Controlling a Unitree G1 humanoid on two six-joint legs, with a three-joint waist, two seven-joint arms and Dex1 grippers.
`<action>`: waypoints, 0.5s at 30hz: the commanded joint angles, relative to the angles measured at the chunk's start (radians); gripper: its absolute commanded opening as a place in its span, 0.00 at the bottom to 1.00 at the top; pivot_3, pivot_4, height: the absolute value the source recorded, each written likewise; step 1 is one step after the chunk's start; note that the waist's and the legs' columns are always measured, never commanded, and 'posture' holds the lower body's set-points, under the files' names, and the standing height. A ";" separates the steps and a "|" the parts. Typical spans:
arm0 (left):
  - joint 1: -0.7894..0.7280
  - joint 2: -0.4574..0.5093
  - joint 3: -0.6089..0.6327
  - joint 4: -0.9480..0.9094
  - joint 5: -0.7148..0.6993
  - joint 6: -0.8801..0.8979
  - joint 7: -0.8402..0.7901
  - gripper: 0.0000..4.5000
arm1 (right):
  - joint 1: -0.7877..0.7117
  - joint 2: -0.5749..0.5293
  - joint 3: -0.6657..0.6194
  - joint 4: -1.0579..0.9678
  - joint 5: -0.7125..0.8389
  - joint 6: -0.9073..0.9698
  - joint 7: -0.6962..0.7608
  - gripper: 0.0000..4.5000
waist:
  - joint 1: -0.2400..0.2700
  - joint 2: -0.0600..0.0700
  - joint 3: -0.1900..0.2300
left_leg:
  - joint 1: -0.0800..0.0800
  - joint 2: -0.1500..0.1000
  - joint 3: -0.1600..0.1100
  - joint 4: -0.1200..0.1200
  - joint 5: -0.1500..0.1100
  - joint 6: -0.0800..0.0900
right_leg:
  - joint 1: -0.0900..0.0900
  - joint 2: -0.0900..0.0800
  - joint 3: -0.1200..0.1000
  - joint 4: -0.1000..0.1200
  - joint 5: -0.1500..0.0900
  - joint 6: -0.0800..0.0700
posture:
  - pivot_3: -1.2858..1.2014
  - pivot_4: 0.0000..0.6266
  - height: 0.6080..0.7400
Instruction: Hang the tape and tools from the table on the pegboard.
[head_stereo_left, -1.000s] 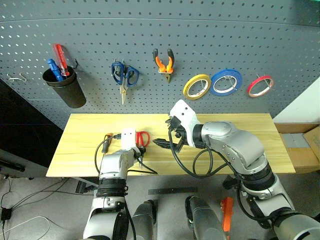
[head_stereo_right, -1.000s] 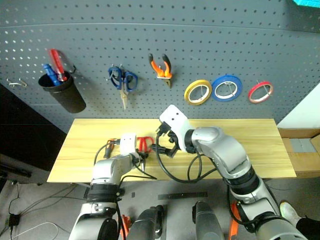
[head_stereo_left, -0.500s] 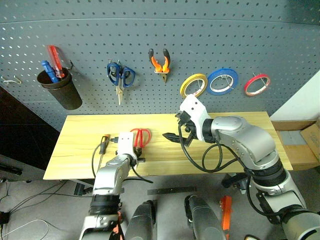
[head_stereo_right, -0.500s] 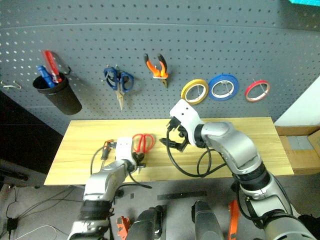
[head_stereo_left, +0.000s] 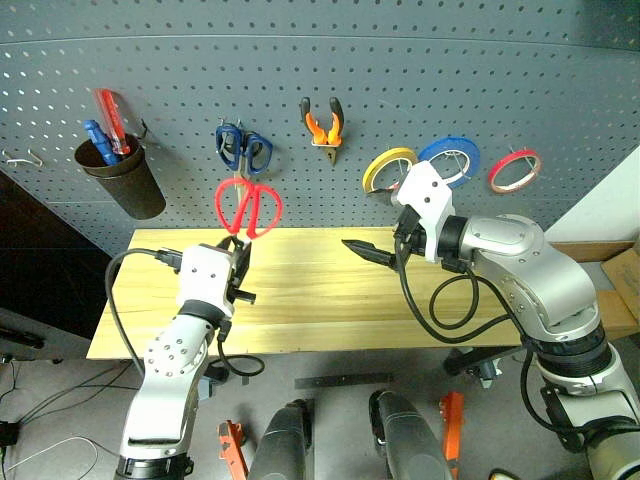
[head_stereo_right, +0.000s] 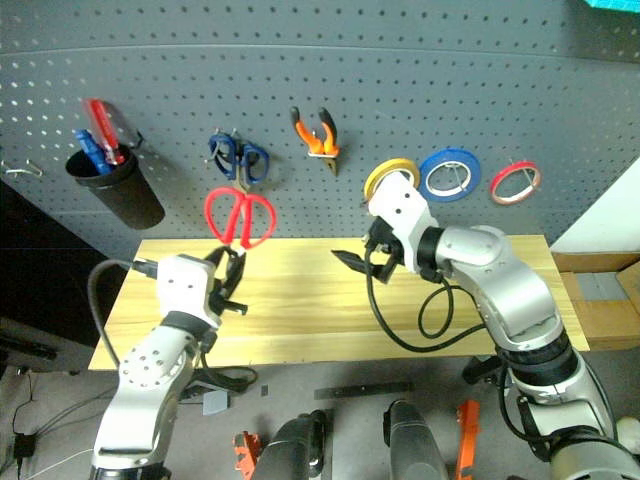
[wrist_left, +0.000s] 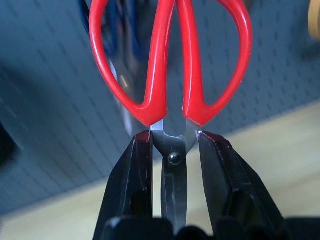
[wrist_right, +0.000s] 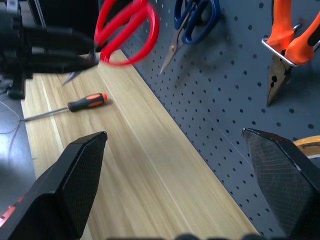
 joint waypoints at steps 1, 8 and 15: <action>-0.076 0.022 0.049 -0.003 0.018 -0.050 0.020 0.22 | -0.035 0.014 -0.040 0.011 0.010 -0.044 0.000 1.00 | 0.001 0.000 0.000 | 0.000 0.000 0.000 0.000 0.000 0.000 | 0.000 0.000 0.000 0.000 0.000 0.000 | 0.47 0.34 1.00; -0.223 0.046 0.043 0.149 0.008 -0.052 -0.009 0.22 | -0.079 0.039 -0.031 0.064 -0.006 -0.056 -0.004 1.00 | 0.000 0.000 0.000 | -0.001 0.000 0.000 0.002 0.000 0.000 | 0.000 0.001 0.000 0.000 0.001 0.001 | 0.47 0.35 1.00; -0.286 0.043 -0.010 0.276 0.010 -0.049 -0.058 0.22 | -0.093 0.047 -0.026 0.076 -0.011 -0.058 -0.008 1.00 | -0.001 0.000 0.000 | -0.001 0.000 0.000 0.002 -0.001 0.001 | 0.000 0.001 0.000 0.000 0.001 0.001 | 0.46 0.36 1.00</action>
